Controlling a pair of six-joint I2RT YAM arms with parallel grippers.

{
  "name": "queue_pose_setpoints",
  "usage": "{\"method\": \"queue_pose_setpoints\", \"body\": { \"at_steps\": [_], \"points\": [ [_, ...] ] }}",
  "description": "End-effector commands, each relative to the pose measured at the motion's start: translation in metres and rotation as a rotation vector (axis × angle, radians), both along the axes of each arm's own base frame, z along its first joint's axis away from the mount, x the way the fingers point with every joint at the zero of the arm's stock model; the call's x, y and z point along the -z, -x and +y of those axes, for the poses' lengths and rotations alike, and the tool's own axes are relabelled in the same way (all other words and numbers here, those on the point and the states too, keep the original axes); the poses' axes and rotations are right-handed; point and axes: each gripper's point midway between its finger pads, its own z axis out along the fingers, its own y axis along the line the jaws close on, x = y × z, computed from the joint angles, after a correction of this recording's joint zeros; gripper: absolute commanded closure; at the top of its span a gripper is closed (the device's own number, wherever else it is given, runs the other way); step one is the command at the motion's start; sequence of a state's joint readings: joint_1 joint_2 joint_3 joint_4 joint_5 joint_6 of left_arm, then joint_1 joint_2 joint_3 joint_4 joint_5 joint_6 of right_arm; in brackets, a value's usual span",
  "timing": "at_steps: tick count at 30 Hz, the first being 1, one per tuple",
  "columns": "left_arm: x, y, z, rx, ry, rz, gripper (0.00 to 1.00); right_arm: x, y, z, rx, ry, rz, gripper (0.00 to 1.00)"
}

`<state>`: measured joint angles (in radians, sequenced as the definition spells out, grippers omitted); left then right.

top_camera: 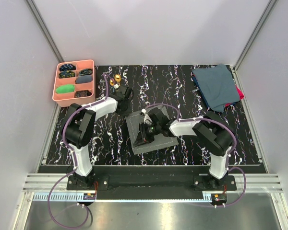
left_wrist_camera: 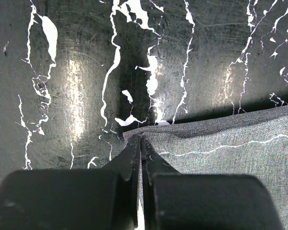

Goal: Fold the napkin into a case and place the utensils inside
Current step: Smooth out the upper triangle-folded napkin on the folded napkin.

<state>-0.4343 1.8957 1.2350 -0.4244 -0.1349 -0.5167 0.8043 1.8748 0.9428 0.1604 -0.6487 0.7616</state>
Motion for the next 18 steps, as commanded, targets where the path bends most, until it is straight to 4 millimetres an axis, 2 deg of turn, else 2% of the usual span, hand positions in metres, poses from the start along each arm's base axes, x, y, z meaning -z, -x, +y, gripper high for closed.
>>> {"method": "queue_pose_setpoints", "body": {
  "at_steps": [1, 4, 10, 11, 18],
  "points": [
    [-0.007, -0.013, -0.005, -0.009, 0.029, -0.044, 1.00, -0.003, 0.005, 0.021, -0.048, -0.064, -0.009, 0.77],
    [-0.007, -0.014, -0.006, -0.010, 0.029, -0.046, 1.00, 0.009, 0.011, 0.019, -0.035, -0.068, 0.033, 0.82],
    [-0.010, -0.014, -0.007, -0.004, 0.031, -0.051, 1.00, 0.031, 0.018, 0.004, -0.010, 0.000, 0.048, 0.83],
    [-0.011, -0.014, -0.006, -0.007, 0.032, -0.053, 1.00, 0.029, 0.017, 0.003, -0.011, 0.006, 0.040, 0.83],
    [-0.015, -0.014, -0.006, -0.003, 0.031, -0.056, 1.00, -0.029, 0.004, 0.012, -0.022, -0.037, -0.061, 0.81]
  ]
}}
